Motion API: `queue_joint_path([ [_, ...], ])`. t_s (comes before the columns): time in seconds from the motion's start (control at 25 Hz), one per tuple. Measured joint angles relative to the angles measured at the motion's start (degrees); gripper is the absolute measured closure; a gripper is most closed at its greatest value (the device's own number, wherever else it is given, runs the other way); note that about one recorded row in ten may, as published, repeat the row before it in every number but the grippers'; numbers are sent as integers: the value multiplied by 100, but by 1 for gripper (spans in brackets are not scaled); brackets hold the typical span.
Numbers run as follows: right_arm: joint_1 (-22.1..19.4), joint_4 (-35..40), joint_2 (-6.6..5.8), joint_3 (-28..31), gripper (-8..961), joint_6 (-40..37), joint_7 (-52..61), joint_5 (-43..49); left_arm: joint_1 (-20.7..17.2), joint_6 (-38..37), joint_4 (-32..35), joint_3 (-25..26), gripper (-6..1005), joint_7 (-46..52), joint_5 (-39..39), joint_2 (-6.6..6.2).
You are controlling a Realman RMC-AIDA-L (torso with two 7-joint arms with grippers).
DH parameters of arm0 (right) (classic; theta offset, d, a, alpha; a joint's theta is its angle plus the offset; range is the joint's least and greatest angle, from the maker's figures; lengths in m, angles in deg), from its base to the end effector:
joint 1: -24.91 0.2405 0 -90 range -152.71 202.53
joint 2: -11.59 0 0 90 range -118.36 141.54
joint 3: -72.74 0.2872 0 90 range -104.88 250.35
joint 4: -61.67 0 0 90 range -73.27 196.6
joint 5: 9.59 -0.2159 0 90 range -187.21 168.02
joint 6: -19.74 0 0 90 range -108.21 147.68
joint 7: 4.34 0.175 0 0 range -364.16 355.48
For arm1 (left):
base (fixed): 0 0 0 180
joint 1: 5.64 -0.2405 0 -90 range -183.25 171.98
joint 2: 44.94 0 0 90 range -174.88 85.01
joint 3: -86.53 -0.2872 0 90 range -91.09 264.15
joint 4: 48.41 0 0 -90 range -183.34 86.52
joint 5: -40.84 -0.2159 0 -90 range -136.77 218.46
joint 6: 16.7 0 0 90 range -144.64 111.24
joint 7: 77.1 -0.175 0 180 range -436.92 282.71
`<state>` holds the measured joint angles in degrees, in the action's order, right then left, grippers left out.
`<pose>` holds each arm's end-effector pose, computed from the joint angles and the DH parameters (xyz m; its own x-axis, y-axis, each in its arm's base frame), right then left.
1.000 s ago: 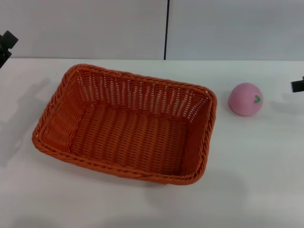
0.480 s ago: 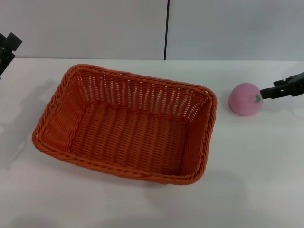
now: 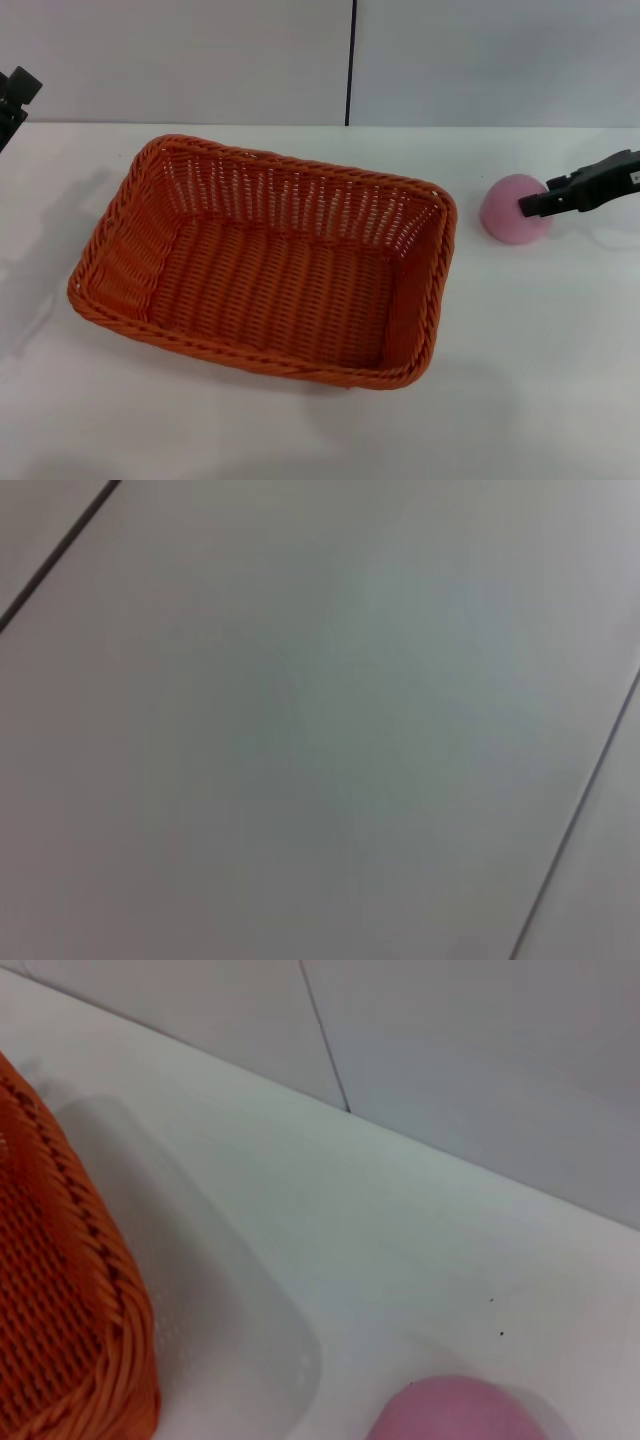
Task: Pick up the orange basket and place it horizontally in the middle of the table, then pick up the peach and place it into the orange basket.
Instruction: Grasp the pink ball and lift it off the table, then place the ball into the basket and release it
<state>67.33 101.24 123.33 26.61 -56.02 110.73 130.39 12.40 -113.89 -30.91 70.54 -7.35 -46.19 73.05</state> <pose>0.2988 0.4388 -0.0018 0.7179 -0.6864 -0.1164 -0.6768 -0.6488 -0.3480 -0.3443 0.3068 0.0348 0.2015 0.0698 0.9770 0.8263 -0.5478 -0.1312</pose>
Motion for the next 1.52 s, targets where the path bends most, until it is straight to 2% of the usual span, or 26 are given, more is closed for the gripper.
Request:
queue_joint_path([
  [0.08,33,-80,0,-85,335,84,-12,2,2,14,-9,0,446,1,26,-1],
  [0.32,49,-96,43,-228,490,126,-24,3,-5,55,-28,0,453,-40,159,3],
  [0.56,-5,-21,51,-198,721,47,-26,-33,-20,63,-28,0,507,-62,212,4],
  [0.72,-205,356,95,-133,742,-154,-15,-135,-34,79,-28,6,546,-64,227,5],
  [0.8,-416,811,172,-46,752,-308,15,-255,-37,79,-28,6,546,-64,230,5],
  [0.88,-737,1640,274,177,762,-607,32,-641,-42,80,-28,33,546,-61,232,4],
  [0.92,-737,1640,274,177,768,-607,32,-641,-44,75,-28,51,546,-61,232,2],
  [1.2,-1307,3133,429,235,845,-1370,-96,-2393,-46,16,-28,123,546,-12,240,0],
  [1.24,-1327,3189,446,231,852,-1458,-143,-2578,-46,16,-28,123,546,-12,240,0],
  [1.28,-1327,3182,471,206,860,-1749,-364,-3148,-46,3,-28,131,546,-10,240,2],
  [1.4,-1226,2987,485,108,882,-1949,-558,-3542,-42,-1,-34,132,546,-9,241,4],
  [1.52,-931,2486,490,-195,903,-2061,-779,-3769,-32,-1,-48,132,546,-8,242,4],
])
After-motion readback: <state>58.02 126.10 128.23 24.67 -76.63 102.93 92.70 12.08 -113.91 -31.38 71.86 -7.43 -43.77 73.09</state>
